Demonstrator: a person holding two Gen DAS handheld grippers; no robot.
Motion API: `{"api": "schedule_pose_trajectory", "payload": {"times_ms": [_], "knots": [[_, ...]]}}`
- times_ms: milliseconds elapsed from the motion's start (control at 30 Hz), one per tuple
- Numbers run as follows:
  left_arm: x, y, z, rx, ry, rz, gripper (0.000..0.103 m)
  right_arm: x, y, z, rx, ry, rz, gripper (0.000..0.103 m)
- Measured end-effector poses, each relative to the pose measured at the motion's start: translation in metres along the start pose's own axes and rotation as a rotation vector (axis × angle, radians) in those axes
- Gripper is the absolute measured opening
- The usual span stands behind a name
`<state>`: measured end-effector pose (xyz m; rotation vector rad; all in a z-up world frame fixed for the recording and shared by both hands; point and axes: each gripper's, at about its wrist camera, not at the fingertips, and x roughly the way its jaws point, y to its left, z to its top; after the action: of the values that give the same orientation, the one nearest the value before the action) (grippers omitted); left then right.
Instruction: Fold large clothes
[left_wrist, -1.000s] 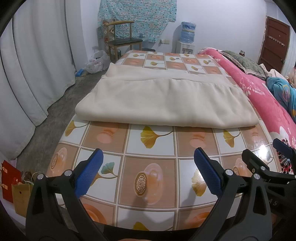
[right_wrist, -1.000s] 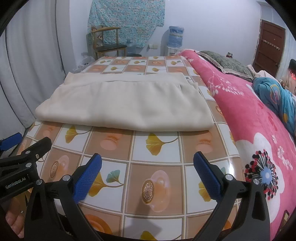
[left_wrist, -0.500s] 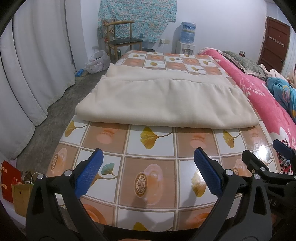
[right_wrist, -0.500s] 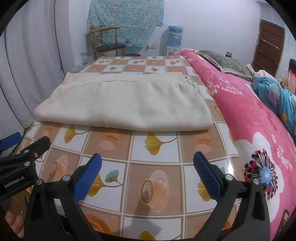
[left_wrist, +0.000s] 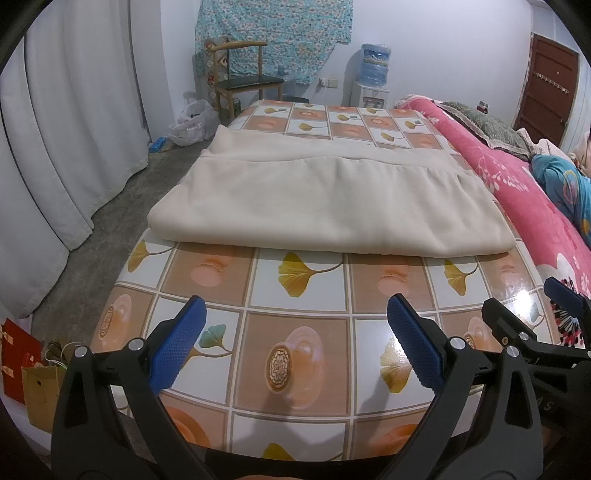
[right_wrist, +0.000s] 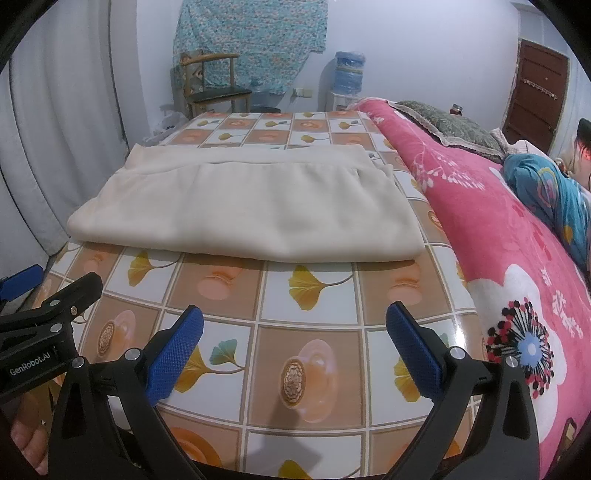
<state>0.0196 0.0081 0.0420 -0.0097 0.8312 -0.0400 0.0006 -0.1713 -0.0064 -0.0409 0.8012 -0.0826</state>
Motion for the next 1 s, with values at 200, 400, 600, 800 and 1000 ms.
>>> {"api": "schedule_pose_trajectory", "payload": {"times_ms": [200, 400, 600, 800, 1000], "knots": [[0.0007, -0.0009, 0.0001, -0.002, 0.002, -0.002, 0.095, 0.0002, -0.0007, -0.0001, -0.001, 0.001, -0.001, 0.096], [0.0007, -0.0006, 0.0001, -0.003, 0.000, -0.003, 0.095, 0.0003, 0.0005, 0.0005, -0.001, 0.001, -0.001, 0.096], [0.0007, 0.0004, 0.0001, -0.005, -0.001, -0.003, 0.095, 0.0005, 0.0011, 0.0008, -0.001, 0.001, -0.001, 0.096], [0.0027, -0.0027, 0.0013, -0.012, 0.001, -0.003, 0.095, 0.0015, 0.0017, 0.0016, -0.005, 0.004, 0.000, 0.096], [0.0059, -0.0042, 0.0028, -0.019, 0.004, -0.004, 0.095, 0.0040, 0.0020, 0.0032, -0.018, 0.012, 0.001, 0.096]]}}
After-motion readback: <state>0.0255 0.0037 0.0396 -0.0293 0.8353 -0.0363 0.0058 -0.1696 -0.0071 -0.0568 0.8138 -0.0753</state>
